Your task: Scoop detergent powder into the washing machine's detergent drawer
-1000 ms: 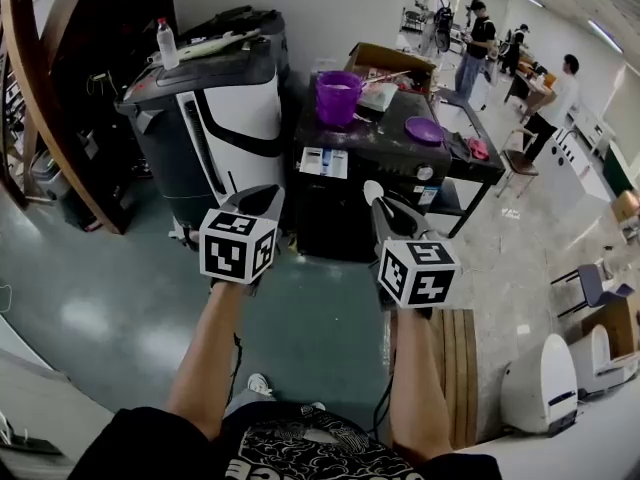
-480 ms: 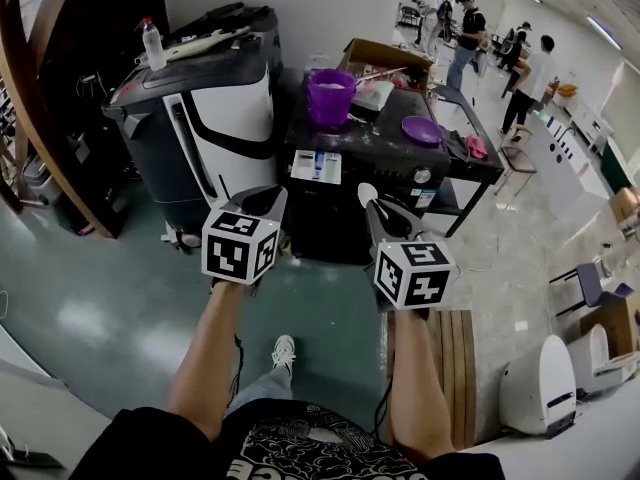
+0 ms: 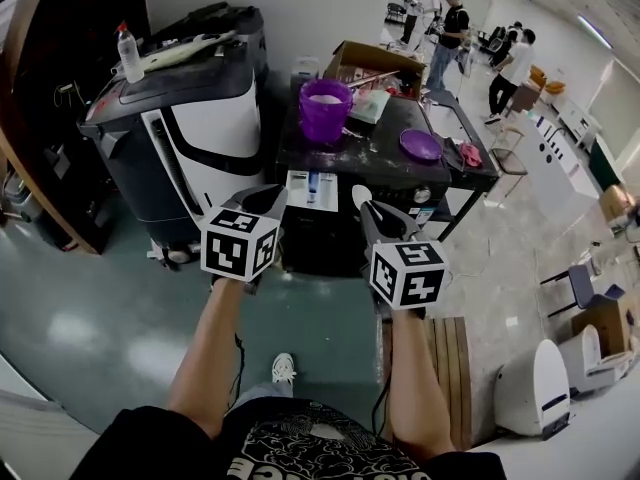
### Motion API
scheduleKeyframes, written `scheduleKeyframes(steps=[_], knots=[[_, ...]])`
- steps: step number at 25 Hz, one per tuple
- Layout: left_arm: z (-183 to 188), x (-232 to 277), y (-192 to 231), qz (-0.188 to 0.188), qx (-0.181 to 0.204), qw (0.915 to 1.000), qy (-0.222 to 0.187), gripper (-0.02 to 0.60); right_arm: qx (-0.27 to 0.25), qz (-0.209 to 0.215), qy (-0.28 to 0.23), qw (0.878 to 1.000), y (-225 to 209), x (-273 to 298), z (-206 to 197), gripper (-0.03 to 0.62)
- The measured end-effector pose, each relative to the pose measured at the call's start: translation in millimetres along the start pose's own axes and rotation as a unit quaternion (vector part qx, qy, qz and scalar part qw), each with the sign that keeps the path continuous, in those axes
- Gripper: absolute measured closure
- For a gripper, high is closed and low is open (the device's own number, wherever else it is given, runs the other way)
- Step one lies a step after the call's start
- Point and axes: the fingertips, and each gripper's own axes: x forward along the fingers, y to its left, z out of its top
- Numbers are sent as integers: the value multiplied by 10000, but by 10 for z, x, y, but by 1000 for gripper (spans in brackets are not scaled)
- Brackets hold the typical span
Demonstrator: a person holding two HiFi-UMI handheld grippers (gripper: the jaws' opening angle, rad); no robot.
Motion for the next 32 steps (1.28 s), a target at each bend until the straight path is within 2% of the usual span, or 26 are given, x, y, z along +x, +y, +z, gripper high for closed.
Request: scheduleKeyframes(steps=[19, 32], knots=[[168, 884, 966, -252, 7, 9996, 126, 581, 68, -212, 181, 9996, -128, 1230, 254, 557], [186, 1205, 1262, -430, 15, 9990, 139, 581, 136, -366, 255, 9989, -185, 1638, 241, 557]])
